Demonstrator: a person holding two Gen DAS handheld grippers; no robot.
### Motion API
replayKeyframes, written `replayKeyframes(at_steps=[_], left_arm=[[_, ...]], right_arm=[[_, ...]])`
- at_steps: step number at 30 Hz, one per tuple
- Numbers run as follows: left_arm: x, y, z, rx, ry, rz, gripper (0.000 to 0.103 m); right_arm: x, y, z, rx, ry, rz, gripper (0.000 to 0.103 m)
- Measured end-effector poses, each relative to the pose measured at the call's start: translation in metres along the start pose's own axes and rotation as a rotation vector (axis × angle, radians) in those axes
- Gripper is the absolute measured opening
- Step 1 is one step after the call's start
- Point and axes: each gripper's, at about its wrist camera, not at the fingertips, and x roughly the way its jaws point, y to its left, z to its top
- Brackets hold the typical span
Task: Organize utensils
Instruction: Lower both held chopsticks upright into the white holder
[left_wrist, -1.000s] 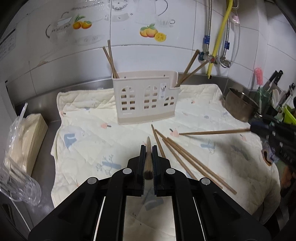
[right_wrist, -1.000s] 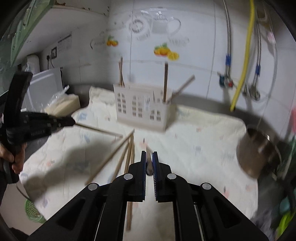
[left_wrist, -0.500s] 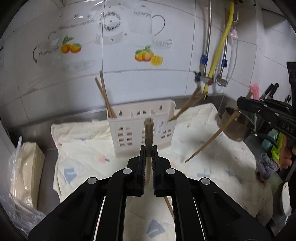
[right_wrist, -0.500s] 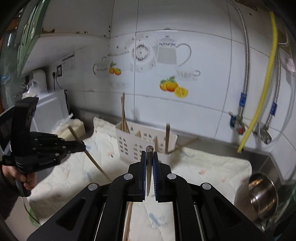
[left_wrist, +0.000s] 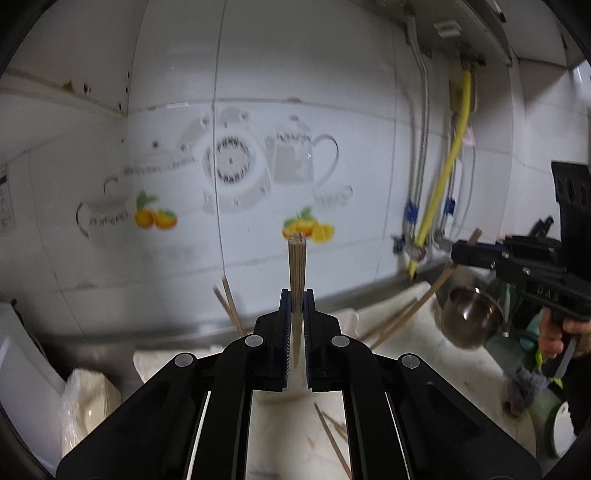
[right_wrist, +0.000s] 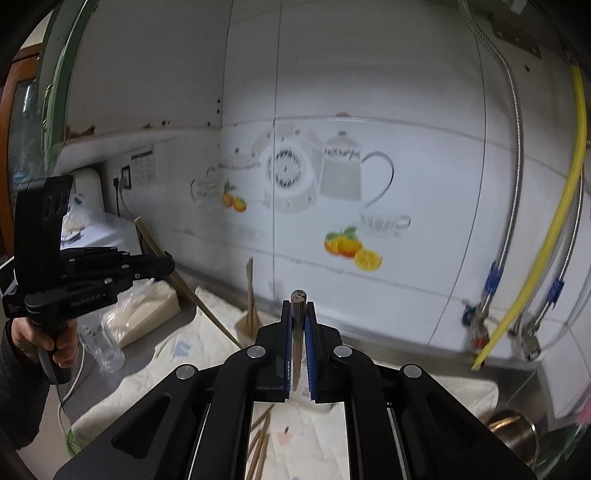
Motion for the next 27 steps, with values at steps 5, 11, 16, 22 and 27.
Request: replayKeyframes(at_steps=[5, 11, 16, 22, 27], left_arm=[[0.026, 0.009, 0.018, -0.006, 0.003, 0.045, 0.005], [0.068, 0.028, 0.007, -0.057, 0.078, 0.054, 0.005], [0.091, 0.044, -0.012, -0.106, 0.142, 0.041, 0.005], [0.104, 0.050, -0.028, -0.130, 0.188, 0.035, 0.005], [0.111, 0.050, -0.034, -0.131, 0.209, 0.036, 0.006]], right_arm=[[0.014, -0.003, 0.017, -0.017, -0.009, -0.045, 0.006], [0.048, -0.014, 0.019, -0.008, 0.034, -0.076, 0.006], [0.075, -0.020, 0.007, -0.002, 0.090, -0.081, 0.006], [0.100, -0.024, -0.008, 0.009, 0.154, -0.080, 0.006], [0.112, -0.023, -0.016, 0.007, 0.189, -0.076, 0.006]])
